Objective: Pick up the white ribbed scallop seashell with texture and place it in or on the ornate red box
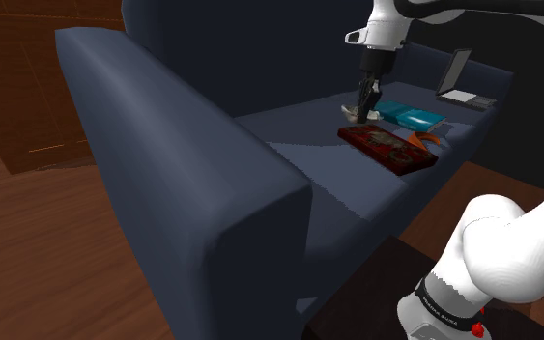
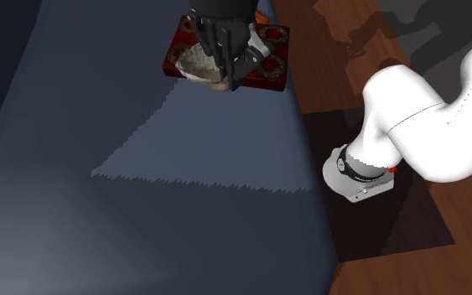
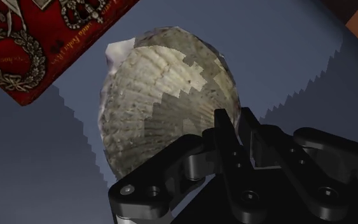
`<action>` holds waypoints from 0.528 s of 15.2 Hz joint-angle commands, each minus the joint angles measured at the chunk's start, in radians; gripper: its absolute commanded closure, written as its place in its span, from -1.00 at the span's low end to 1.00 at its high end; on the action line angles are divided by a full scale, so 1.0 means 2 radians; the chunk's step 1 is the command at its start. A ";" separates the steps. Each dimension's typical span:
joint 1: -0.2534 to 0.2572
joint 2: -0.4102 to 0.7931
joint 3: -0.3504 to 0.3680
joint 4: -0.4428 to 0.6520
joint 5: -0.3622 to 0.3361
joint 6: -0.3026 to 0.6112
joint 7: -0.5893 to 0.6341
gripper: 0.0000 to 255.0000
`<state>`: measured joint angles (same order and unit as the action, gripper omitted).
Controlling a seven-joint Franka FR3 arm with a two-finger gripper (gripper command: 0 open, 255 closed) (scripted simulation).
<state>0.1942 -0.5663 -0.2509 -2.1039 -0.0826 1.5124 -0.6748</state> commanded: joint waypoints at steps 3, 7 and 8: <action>-0.015 -0.006 -0.037 0.007 -0.023 -0.011 -0.047 1.00; -0.028 -0.004 -0.075 0.025 -0.044 -0.021 -0.096 1.00; -0.030 -0.001 -0.085 0.030 -0.049 -0.024 -0.109 1.00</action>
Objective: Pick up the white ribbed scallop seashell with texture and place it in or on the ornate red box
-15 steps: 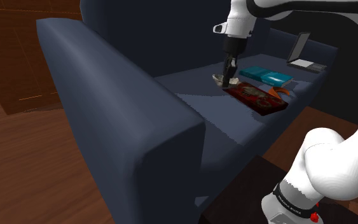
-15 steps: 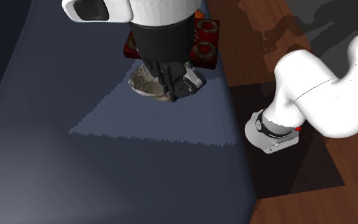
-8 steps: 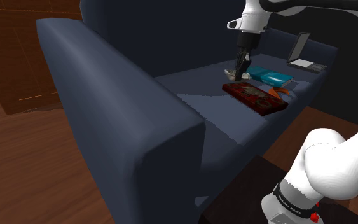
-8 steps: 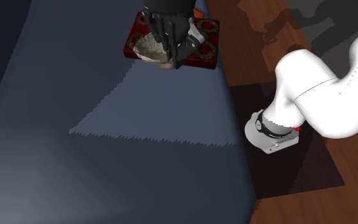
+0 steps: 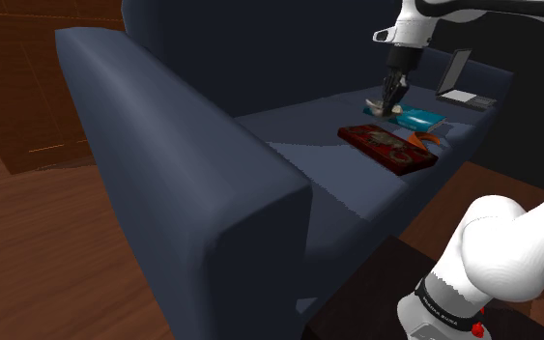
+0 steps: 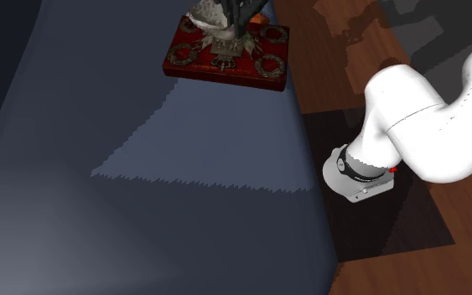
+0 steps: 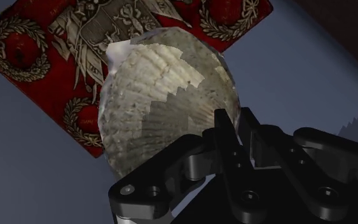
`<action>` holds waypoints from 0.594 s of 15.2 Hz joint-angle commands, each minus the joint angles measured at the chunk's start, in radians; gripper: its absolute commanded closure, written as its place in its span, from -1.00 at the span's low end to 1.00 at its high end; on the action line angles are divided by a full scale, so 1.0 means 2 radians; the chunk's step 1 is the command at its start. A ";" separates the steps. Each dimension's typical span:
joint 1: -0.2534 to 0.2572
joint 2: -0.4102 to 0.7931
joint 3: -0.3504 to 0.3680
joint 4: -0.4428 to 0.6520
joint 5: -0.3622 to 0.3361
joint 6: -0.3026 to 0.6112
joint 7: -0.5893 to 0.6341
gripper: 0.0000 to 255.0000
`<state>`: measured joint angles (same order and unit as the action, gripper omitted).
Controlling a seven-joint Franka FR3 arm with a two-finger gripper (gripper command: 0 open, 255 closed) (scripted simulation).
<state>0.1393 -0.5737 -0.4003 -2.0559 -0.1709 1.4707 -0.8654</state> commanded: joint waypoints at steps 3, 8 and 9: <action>-0.010 0.012 -0.041 0.027 -0.019 -0.009 -0.052 1.00; -0.016 0.011 -0.061 0.007 -0.030 0.014 -0.071 1.00; -0.016 0.009 -0.062 -0.001 -0.031 0.020 -0.071 1.00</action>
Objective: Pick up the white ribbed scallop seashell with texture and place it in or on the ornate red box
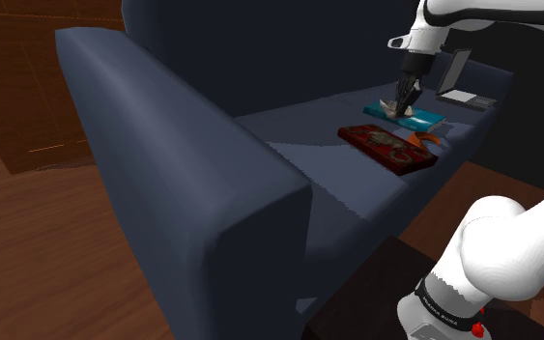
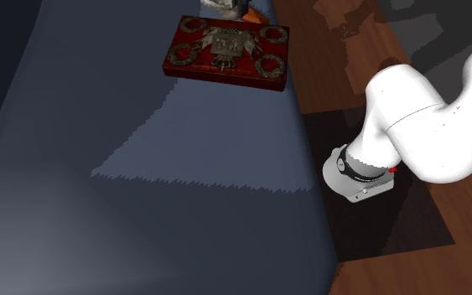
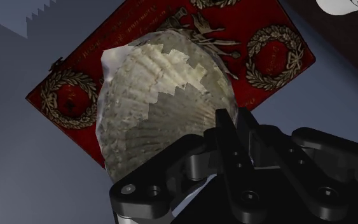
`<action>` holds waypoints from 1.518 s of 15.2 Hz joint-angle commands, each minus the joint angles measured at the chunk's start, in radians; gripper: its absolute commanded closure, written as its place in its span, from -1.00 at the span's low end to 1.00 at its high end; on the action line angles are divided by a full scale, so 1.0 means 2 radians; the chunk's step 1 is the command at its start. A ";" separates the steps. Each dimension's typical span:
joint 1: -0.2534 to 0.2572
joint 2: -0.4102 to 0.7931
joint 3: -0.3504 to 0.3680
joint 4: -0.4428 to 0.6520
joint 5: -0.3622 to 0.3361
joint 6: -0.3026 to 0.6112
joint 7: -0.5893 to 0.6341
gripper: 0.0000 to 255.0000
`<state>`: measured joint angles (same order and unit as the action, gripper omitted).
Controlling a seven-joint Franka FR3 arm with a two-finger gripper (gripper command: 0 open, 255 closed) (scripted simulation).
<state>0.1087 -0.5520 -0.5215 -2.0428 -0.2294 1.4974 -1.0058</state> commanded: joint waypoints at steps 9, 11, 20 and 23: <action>-0.007 -0.013 -0.011 -0.075 -0.011 0.064 0.003 1.00; -0.008 -0.014 -0.013 -0.089 -0.014 0.077 0.004 1.00; -0.008 -0.014 -0.015 -0.099 -0.015 0.086 0.004 1.00; -0.008 -0.014 -0.015 -0.099 -0.015 0.086 0.004 -1.00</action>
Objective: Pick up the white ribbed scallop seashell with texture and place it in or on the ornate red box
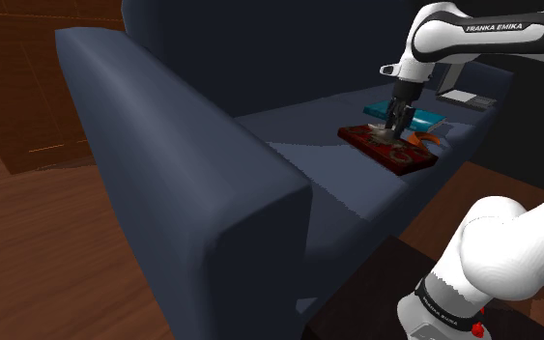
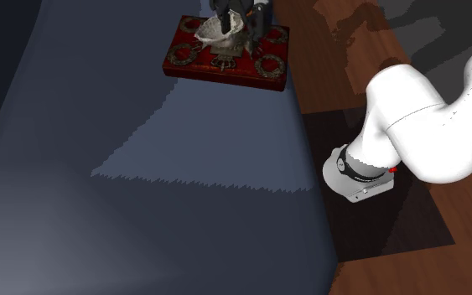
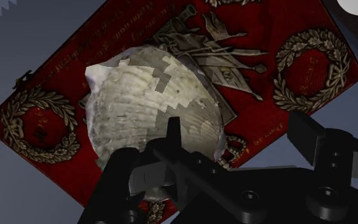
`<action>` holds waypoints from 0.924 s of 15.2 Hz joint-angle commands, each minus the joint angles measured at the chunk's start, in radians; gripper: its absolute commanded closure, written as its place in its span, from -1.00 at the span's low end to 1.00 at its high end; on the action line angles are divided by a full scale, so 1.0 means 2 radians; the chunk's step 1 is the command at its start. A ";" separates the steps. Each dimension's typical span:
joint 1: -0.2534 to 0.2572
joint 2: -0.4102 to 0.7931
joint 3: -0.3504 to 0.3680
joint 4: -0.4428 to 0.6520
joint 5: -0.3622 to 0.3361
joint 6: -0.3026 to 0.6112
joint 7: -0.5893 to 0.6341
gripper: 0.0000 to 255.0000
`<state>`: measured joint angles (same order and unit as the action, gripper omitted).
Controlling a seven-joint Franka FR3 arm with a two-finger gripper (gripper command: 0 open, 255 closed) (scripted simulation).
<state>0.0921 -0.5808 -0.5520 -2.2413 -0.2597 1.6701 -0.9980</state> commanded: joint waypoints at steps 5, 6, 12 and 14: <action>0.003 0.005 0.005 0.037 0.006 -0.032 -0.003 -1.00; 0.005 0.009 0.007 0.056 0.009 -0.047 -0.004 -1.00; 0.006 0.013 0.008 0.072 0.011 -0.060 -0.006 -1.00; 0.006 0.013 0.008 0.072 0.011 -0.060 -0.006 -1.00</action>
<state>0.1050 -0.5556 -0.5358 -2.0981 -0.2381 1.5513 -1.0093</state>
